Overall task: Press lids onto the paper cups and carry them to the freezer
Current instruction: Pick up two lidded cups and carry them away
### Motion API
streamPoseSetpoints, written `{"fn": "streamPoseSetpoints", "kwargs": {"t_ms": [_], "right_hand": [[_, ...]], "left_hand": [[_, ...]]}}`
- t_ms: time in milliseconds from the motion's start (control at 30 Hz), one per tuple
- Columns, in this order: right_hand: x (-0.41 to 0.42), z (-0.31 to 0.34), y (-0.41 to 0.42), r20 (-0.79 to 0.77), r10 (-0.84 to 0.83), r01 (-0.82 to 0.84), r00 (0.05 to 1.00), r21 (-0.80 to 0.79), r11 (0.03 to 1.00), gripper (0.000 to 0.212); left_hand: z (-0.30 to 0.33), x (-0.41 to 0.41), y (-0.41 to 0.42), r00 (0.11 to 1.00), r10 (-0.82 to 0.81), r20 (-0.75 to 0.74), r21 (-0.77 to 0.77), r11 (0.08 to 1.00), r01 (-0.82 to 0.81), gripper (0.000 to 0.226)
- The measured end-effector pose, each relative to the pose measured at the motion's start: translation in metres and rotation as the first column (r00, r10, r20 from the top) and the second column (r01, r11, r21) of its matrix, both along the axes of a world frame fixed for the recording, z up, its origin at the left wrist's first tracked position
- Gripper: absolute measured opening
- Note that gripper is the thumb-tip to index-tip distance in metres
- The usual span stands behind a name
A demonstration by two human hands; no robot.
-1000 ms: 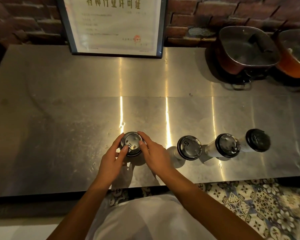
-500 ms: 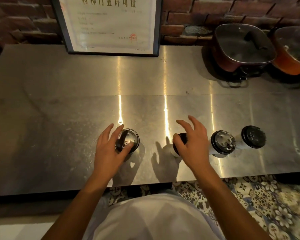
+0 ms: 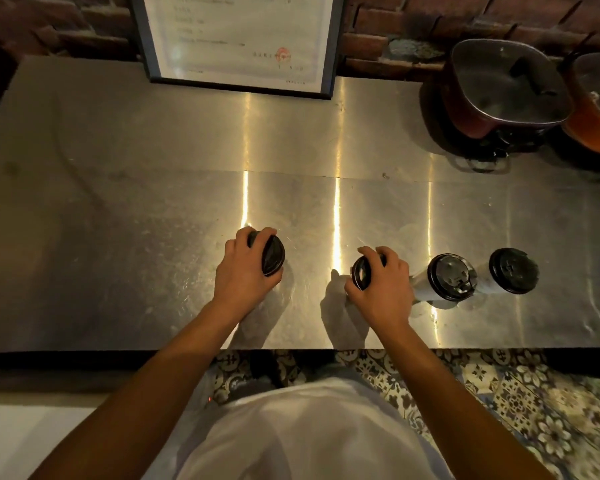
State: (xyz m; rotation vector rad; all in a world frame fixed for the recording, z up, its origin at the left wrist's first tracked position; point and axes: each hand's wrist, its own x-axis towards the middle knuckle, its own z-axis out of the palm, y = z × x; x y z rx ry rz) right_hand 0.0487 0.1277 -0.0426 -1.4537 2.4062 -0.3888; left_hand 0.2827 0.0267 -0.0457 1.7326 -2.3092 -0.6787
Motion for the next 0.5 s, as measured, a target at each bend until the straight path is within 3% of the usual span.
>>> {"fn": "streamPoseSetpoints", "kwargs": {"t_ms": [167, 267, 500], "right_hand": [[-0.007, 0.0, 0.003, -0.007, 0.1, -0.1, 0.995, -0.006, 0.995, 0.061], [-0.018, -0.001, 0.004, -0.009, 0.207, -0.207, 0.978, 0.015, 0.978, 0.061], [-0.052, 0.01, -0.031, 0.02, 0.499, -0.495, 0.867, 0.155, 0.855, 0.067]], "left_hand": [[0.002, -0.015, 0.005, 0.994, -0.02, 0.105, -0.059, 0.998, 0.026, 0.076], [0.006, -0.022, 0.011, 0.992, 0.048, 0.117, -0.048, 0.998, -0.043, 0.076], [0.017, -0.035, 0.035, 0.96, 0.201, 0.197, -0.046, 0.98, -0.195, 0.076]]}}
